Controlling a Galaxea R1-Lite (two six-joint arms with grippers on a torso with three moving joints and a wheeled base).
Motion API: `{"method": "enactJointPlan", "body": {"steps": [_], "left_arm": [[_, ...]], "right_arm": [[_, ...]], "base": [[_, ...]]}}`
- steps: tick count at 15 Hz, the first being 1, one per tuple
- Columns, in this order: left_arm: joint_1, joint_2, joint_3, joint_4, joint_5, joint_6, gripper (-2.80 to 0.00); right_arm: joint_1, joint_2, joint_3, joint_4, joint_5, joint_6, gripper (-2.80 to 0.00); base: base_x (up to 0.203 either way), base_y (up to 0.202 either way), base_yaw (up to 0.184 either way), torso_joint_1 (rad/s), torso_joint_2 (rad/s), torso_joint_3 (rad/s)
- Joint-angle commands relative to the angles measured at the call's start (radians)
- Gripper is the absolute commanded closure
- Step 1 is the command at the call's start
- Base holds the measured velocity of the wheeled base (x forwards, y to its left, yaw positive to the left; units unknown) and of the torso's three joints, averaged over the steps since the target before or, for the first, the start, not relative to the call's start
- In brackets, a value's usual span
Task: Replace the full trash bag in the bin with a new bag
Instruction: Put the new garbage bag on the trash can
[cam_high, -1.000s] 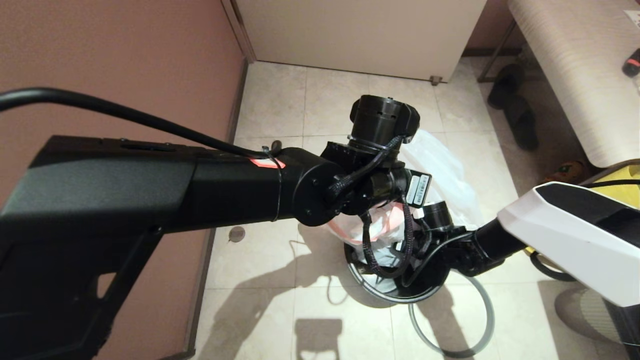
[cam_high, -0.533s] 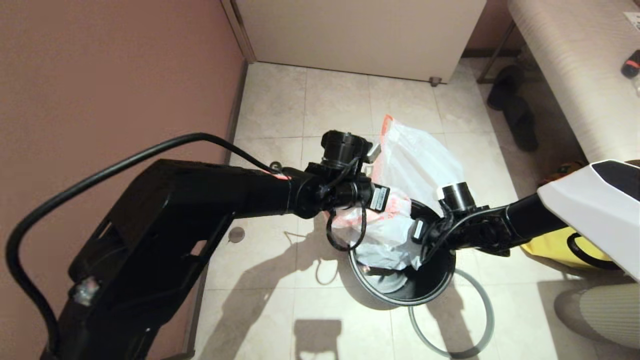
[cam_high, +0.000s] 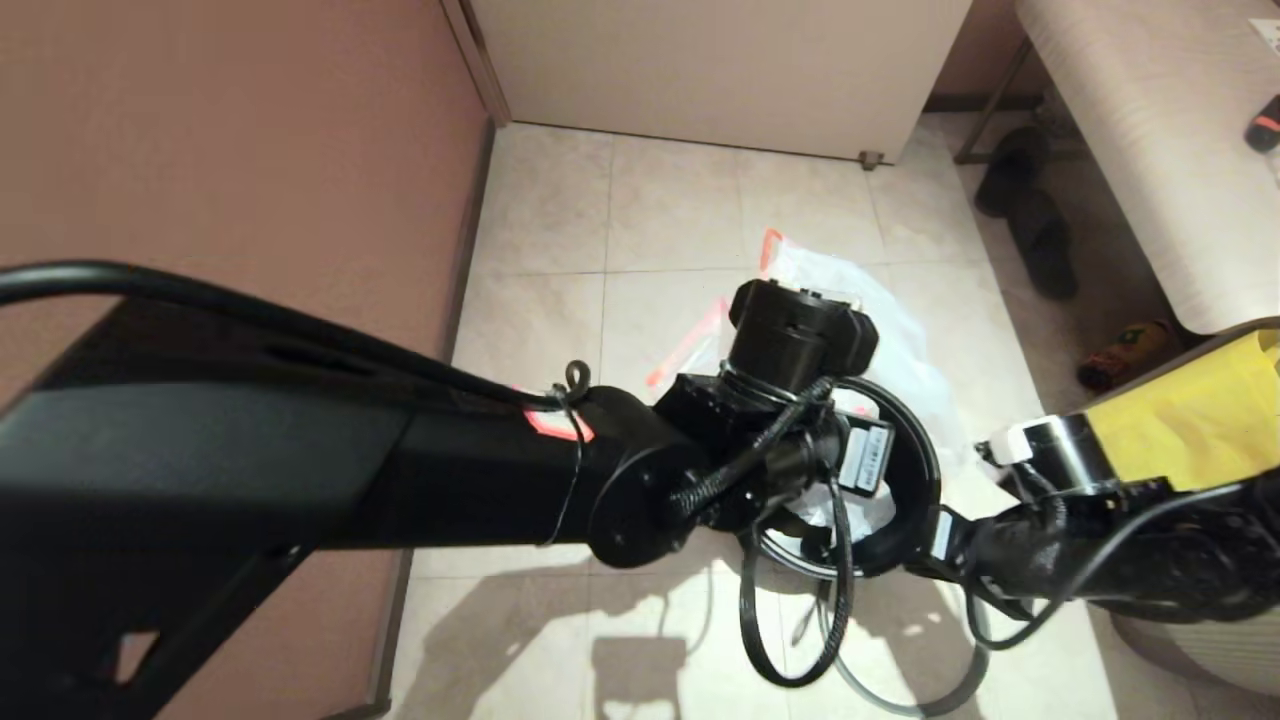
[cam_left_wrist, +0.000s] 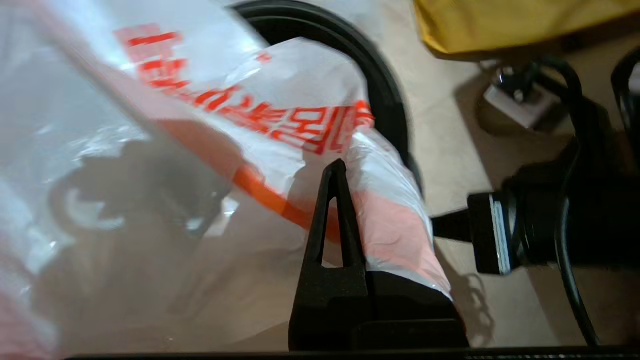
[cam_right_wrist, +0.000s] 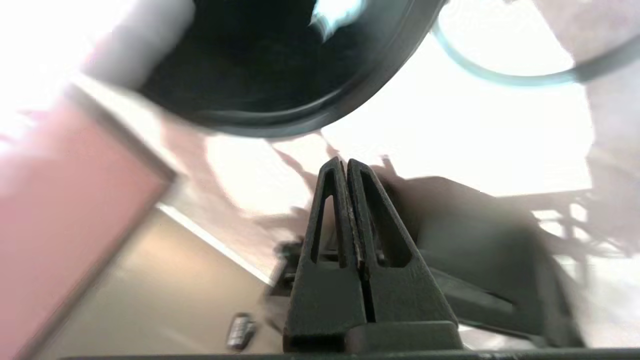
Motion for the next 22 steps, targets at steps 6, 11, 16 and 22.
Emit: {"method": "enactJointPlan", "body": {"steps": [6, 11, 16, 22], "left_arm": [[-0.053, -0.001, 0.107, -0.078, 0.009, -0.024, 0.0], [-0.086, 0.088, 0.016, -0.085, 0.017, 0.008, -2.8], [-0.146, 0.164, -0.117, -0.04, 0.02, 0.053, -2.8], [-0.18, 0.203, -0.216, 0.105, 0.082, 0.055, -2.8]], "right_arm": [[-0.082, -0.309, 0.12, -0.04, 0.082, 0.052, 0.0], [-0.169, -0.307, 0.116, -0.198, 0.108, 0.047, 0.0], [-0.271, -0.294, 0.125, -0.244, 0.142, 0.038, 0.0], [-0.334, -0.343, 0.186, -0.28, 0.176, -0.039, 0.0]], "base": [[0.0, 0.0, 0.0, 0.0, 0.0, 0.0], [0.0, 0.0, 0.0, 0.0, 0.0, 0.0], [0.0, 0.0, 0.0, 0.0, 0.0, 0.0], [0.0, 0.0, 0.0, 0.0, 0.0, 0.0]]}}
